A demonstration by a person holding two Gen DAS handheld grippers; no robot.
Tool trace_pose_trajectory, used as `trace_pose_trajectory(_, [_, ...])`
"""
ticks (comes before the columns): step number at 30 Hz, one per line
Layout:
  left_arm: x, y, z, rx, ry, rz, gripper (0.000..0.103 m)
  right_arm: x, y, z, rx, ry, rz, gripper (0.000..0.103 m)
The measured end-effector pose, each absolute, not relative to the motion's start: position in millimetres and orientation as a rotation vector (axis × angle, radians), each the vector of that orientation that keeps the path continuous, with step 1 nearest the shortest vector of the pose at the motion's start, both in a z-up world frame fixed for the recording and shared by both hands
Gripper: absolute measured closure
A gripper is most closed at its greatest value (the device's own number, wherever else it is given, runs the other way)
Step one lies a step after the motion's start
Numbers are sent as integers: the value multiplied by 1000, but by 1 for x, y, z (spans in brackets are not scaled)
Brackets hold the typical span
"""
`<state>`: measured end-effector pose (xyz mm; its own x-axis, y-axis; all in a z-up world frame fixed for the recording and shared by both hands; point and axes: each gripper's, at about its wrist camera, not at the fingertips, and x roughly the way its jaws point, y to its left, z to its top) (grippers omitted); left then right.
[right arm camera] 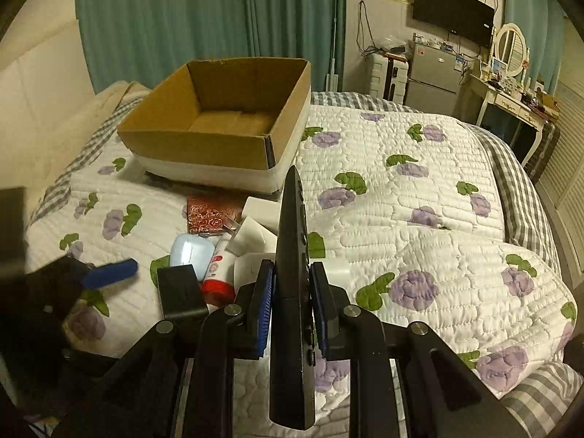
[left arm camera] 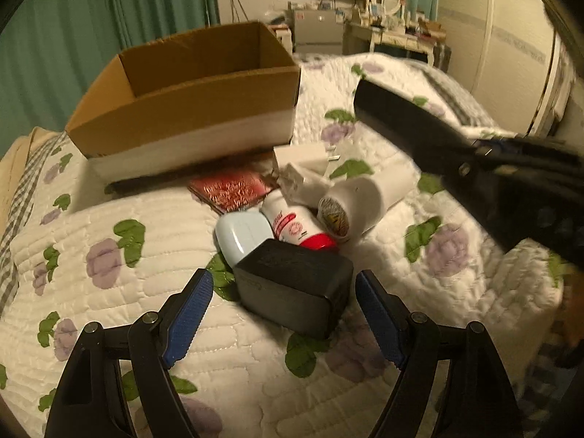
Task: Organize rigid objects
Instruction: 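Grasp the black charger block with the left gripper while the right gripper holds the remote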
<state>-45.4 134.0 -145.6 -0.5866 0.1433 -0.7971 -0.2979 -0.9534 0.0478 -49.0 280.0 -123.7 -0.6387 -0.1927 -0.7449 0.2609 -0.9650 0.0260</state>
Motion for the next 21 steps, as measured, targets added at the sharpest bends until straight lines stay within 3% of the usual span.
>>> trace_pose_trajectory(8, [-68, 139, -173, -1328, 256, 2528, 22, -55, 279, -136, 1212, 113, -2615, 84])
trace_pose_trajectory(10, [-62, 138, -166, -1279, 245, 2532, 26, -57, 280, -137, 1215, 106, -2619, 84])
trace_pose_trajectory(21, [-45, 107, -121, -1202, 164, 2625, 27, -49, 268, -101, 1102, 113, -2653, 84])
